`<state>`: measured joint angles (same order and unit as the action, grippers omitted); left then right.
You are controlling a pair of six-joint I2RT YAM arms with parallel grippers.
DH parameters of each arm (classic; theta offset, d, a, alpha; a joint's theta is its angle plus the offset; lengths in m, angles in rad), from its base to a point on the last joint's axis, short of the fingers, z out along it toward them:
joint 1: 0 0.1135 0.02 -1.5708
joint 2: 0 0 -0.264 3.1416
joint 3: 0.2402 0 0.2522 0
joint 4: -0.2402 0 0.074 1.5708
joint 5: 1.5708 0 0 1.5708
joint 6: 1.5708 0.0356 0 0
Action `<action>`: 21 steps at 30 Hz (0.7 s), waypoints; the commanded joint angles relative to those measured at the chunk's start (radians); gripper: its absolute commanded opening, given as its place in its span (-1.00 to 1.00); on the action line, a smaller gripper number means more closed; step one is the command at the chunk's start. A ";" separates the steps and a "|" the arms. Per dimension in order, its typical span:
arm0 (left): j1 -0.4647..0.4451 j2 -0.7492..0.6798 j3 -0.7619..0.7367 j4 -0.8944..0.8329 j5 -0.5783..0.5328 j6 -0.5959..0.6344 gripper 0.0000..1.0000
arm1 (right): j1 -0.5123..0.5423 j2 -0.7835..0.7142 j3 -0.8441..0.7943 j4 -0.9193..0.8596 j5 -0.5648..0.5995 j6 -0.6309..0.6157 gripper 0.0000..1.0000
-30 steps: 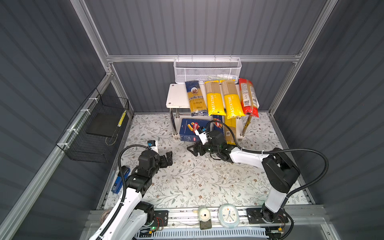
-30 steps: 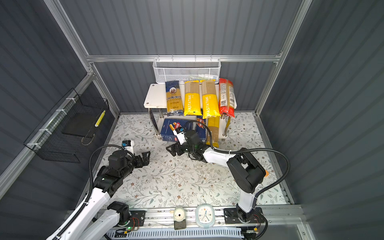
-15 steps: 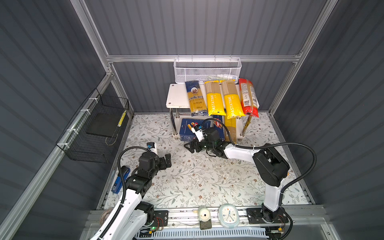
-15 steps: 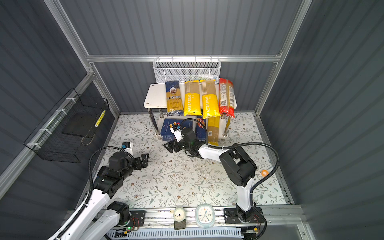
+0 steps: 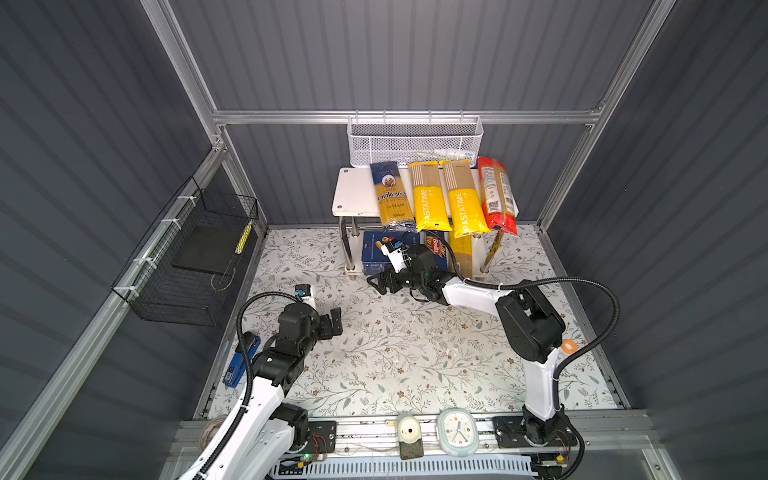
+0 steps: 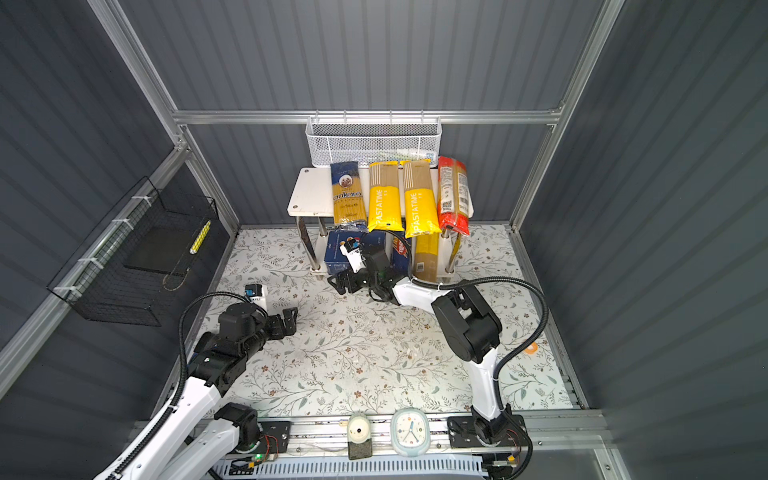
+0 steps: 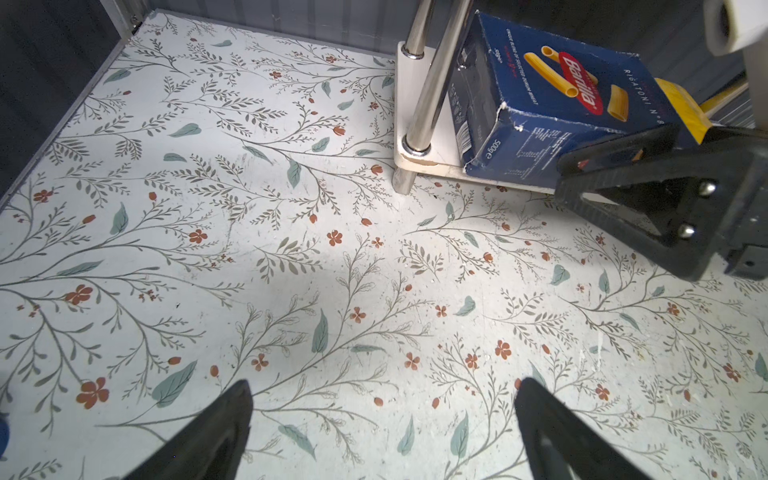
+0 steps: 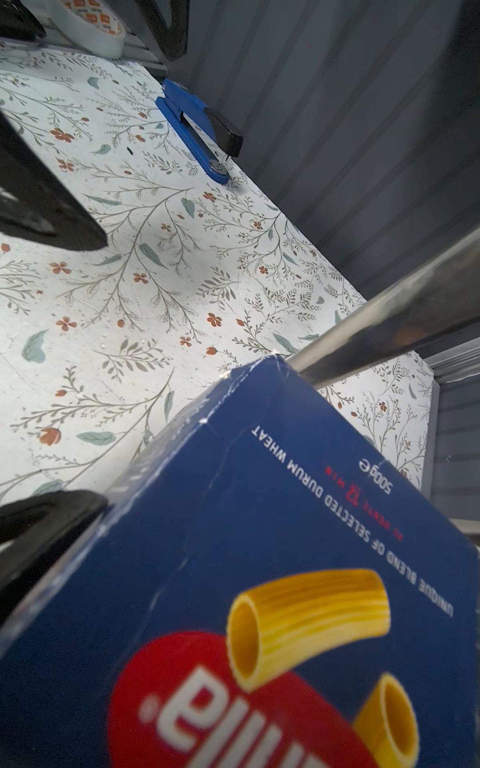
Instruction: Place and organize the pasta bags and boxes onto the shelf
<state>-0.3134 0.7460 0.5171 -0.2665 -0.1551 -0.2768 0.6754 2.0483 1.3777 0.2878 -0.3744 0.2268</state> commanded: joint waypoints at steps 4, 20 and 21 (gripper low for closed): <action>-0.001 0.040 0.023 0.062 -0.053 0.031 0.99 | 0.002 0.030 0.043 0.004 0.018 0.005 0.82; 0.193 0.146 -0.099 0.361 -0.059 0.031 0.99 | -0.009 -0.481 -0.557 0.066 0.325 0.062 0.92; 0.234 0.180 -0.106 0.401 -0.023 0.023 0.99 | -0.022 -0.536 -0.594 0.015 0.359 0.075 0.94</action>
<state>-0.1410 0.8757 0.4370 0.0120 -0.2237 -0.2436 0.6769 1.6127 0.8669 0.3550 -0.1474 0.2680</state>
